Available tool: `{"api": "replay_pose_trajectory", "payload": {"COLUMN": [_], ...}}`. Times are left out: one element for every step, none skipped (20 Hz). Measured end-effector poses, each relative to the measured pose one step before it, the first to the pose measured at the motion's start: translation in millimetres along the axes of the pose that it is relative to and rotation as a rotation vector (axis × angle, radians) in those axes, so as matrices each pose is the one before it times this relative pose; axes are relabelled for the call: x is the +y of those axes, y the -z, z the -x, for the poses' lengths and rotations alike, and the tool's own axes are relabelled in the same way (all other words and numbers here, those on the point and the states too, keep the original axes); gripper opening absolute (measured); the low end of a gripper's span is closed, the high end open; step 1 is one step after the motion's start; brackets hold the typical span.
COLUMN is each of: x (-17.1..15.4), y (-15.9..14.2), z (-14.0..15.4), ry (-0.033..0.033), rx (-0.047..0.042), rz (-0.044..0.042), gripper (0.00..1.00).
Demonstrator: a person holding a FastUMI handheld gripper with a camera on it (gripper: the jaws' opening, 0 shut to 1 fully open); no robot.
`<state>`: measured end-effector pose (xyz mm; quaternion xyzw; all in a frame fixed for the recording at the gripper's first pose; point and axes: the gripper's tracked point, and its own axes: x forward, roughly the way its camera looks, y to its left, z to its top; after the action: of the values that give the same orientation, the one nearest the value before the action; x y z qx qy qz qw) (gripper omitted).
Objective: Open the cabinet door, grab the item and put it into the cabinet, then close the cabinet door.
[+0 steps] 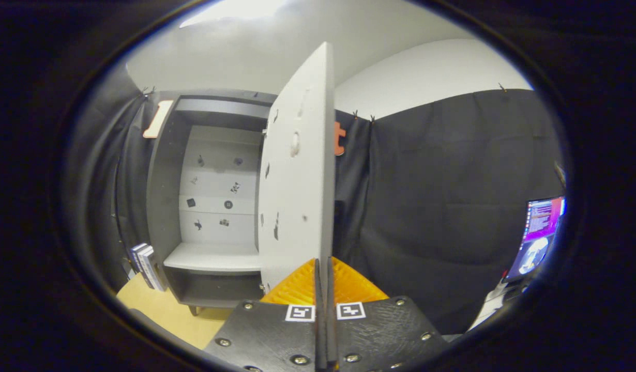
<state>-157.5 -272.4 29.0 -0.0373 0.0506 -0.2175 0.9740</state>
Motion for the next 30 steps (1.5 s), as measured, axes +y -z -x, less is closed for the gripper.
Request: {"api": "replay_pose_trajectory", "payload": {"x": [-0.61,3.84,7.82,8.74,10.19,12.89,15.37,11.40,10.65,12.46,9.84,8.99,8.35,6.80,6.46,4.51,5.44,3.44,0.91,0.04,4.07,5.46,1.90,2.80,3.86,2.34,3.95,6.84,4.44,4.51], "y": [1.07,1.29,2.62,1.57,1.43,1.71,4.64,5.49,8.36,11.44,13.96,14.15,14.57,13.79,18.39,14.81,18.90,19.54,16.99,15.66,17.25,13.64,15.48,14.45,16.17,13.25,13.31,11.94,9.34,8.96], "z": [3.65,3.61,7.05,3.82,1.42,0.25,-1.11,-1.01,-0.62,-0.61,-1.03,-1.53,-2.78,-2.01,-3.10,-2.21,0.54,-3.36,-4.13,-5.52,-4.93,-2.04,-8.26,-8.45,-5.99,-6.49,-6.26,-6.18,-6.33,-5.81], "ry": [0.00085,-0.00141,-0.00382,-0.00871,-0.01580,-0.01697,-0.01466,-0.00335,-0.00714,-0.00639,-0.00384,0.00242,0.00158,0.00859,0.01291,0.00836,0.00089,0.01204,0.02002,0.02517,0.00228,0.00513,0.01085,0.00948,0.00328,0.00751,0.00025,-0.00801,-0.00636,-0.00415], "rx": [-0.00391,-0.00395,-0.00628,-0.00821,-0.00517,-0.00403,-0.00013,0.00397,0.00846,0.01429,0.01761,0.02028,0.01912,0.01583,0.02478,0.02696,0.03269,0.04055,0.03205,0.02734,0.03347,0.02697,0.02494,0.02854,0.03756,0.02935,0.02423,0.02465,0.01902,0.01524], "rz": [0.00556,0.00611,0.00543,0.00473,0.00472,0.00003,-0.00417,-0.00786,-0.01539,-0.01419,-0.01070,-0.00809,-0.00637,-0.00530,-0.00381,-0.00430,-0.00690,-0.00044,0.00343,0.01050,0.00527,0.01162,0.01596,0.01393,0.00728,0.00236,-0.00299,-0.00427,-0.00220,0.00042], "gripper": [0.01,0.01,0.01,0.01,0.01,0.01,0.01,0.01,0.01,0.01,0.01,0.01,0.01,0.01,0.01,0.01,0.01,0.02,0.02,0.15,0.18,0.21,0.24,0.38,0.45,0.54,0.56,0.56,0.56,0.56]}}
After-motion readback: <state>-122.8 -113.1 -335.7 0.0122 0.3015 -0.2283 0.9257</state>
